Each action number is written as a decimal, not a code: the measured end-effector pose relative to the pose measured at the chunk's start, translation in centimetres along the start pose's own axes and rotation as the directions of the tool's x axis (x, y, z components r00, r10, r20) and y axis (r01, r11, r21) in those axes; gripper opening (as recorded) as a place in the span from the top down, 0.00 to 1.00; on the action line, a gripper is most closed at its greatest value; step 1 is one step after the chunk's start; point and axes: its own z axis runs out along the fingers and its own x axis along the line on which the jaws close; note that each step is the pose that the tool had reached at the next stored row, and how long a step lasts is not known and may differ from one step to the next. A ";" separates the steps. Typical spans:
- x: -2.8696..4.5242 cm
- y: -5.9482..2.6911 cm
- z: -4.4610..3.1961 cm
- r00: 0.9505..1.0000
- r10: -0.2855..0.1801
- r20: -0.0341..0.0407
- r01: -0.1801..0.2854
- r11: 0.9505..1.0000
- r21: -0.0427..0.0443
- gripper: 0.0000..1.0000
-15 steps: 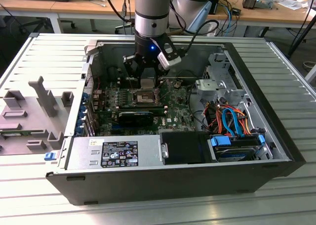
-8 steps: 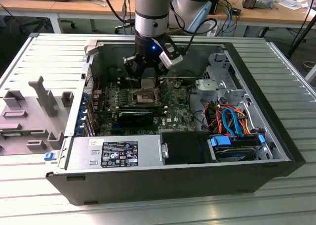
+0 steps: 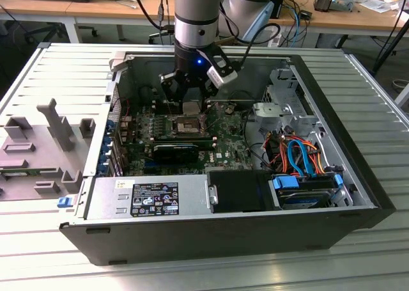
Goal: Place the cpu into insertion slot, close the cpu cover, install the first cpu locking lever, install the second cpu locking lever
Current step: 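Place the cpu into insertion slot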
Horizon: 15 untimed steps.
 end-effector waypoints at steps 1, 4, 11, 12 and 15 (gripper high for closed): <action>0.00 0.00 0.00 1.000 -0.004 0.000 0.004 1.000 0.000 0.46; 0.00 0.00 0.00 1.000 -0.014 0.000 0.014 1.000 0.000 0.46; 0.00 0.00 0.00 0.999 -0.035 0.000 0.035 0.999 0.001 0.46; 0.00 0.00 0.00 0.999 -0.040 0.000 0.040 0.999 0.001 0.46; 0.00 0.00 0.00 0.999 -0.047 0.000 0.047 0.999 0.001 0.46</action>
